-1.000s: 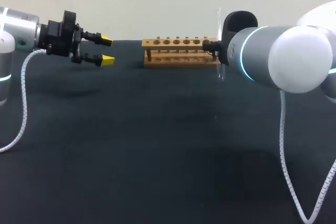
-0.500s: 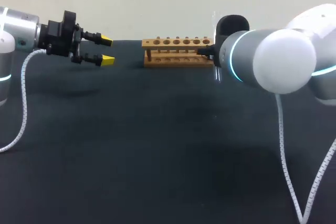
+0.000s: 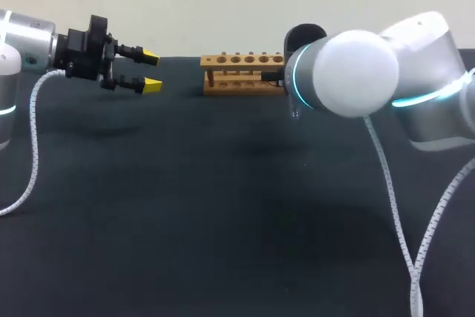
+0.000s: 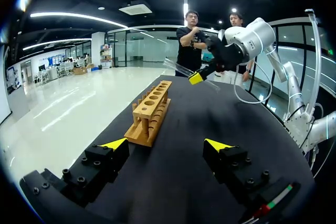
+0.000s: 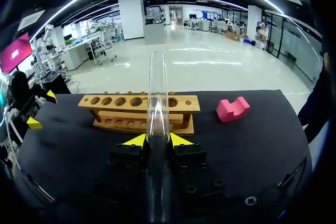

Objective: Grasp the test tube, adjust it, and insert it.

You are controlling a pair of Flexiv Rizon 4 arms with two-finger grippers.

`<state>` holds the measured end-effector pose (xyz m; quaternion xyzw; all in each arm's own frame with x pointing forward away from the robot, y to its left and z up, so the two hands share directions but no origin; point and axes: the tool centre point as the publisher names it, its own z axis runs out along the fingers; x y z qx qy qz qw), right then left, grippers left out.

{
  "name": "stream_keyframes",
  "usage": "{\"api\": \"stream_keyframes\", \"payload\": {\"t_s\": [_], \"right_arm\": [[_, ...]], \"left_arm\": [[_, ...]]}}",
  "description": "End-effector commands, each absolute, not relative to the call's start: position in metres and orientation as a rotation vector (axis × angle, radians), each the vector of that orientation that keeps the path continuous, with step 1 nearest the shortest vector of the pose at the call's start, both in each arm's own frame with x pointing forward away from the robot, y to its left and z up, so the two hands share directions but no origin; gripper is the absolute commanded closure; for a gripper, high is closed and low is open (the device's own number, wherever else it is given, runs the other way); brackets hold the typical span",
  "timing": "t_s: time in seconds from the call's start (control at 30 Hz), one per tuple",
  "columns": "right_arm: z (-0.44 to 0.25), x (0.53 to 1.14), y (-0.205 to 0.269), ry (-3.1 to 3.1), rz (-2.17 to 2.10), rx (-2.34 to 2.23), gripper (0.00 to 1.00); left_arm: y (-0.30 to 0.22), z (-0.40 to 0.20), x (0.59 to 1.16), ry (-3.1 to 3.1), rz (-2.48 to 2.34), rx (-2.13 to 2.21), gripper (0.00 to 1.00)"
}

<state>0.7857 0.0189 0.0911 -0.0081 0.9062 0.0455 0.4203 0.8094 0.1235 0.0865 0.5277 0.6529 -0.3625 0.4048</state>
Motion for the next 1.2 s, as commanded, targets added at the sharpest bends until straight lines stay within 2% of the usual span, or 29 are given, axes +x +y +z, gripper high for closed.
{"api": "stream_keyframes", "payload": {"t_s": [0.03, 1.2], "right_arm": [[0.086, 0.795, 0.026, 2.294, 0.089, -0.027, 1.00], [0.044, 0.822, 0.031, 2.409, 0.041, -0.031, 1.00]], "left_arm": [[0.124, 0.086, 0.809, 1.645, -0.914, 1.332, 0.00], [0.124, 0.086, 0.809, 1.645, -0.914, 1.332, 0.00]]}}
